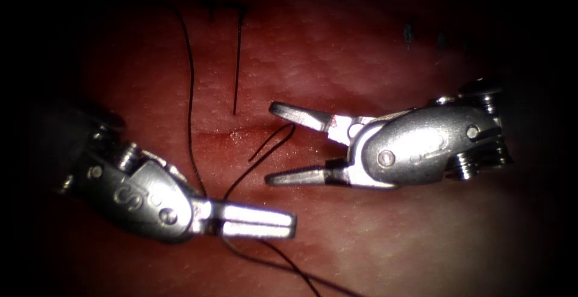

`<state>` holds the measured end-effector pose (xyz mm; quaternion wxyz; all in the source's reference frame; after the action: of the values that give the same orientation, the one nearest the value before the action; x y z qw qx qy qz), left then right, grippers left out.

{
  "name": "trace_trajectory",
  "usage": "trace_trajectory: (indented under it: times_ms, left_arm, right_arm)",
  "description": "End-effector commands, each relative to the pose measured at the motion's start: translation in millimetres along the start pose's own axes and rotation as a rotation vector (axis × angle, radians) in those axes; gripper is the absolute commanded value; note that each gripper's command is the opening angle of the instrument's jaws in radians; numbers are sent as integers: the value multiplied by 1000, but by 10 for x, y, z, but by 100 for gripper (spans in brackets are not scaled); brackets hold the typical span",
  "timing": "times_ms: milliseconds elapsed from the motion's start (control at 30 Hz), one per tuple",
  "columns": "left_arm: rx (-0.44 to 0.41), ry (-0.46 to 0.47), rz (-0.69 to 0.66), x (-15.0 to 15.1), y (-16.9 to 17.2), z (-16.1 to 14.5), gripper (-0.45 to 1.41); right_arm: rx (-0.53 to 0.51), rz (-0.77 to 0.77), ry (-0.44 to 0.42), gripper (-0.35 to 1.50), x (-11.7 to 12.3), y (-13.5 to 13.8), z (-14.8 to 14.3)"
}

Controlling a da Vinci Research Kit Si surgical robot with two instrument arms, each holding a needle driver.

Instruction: Wound Closure

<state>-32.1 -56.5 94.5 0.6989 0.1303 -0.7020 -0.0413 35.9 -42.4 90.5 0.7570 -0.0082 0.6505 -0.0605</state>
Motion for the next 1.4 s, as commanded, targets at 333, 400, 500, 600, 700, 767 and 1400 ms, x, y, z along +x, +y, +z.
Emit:
trace_trajectory:
  times_ms: [333, 400, 500, 600, 700, 767, 1400]
  left_arm:
    - [5, -3, -2, 7, -4, 5, -45]
    - [8, -4, -2, 7, -5, 2, -45]
    - [7, -4, -2, 7, -4, 3, -45]
    - [3, -2, -2, 8, -3, 8, -45]
    - [8, -5, 2, 11, -4, 13, -45]
    - [16, -8, -1, 13, -7, 14, -45]
    - [-366, 189, 44, -41, 5, 15, 120]
  right_arm:
    - [54, -96, -11, 88, 2, -22, 44]
    - [73, -104, -22, 85, 0, -23, 39]
    - [75, -109, -20, 76, 0, -23, 37]
    - [59, -107, -5, -35, 3, -22, 38]
    - [20, -97, 21, -35, 9, -14, 36]
    - [14, -106, 18, -35, 10, -11, 35]
    - [44, -129, -208, -35, -98, 24, 62]
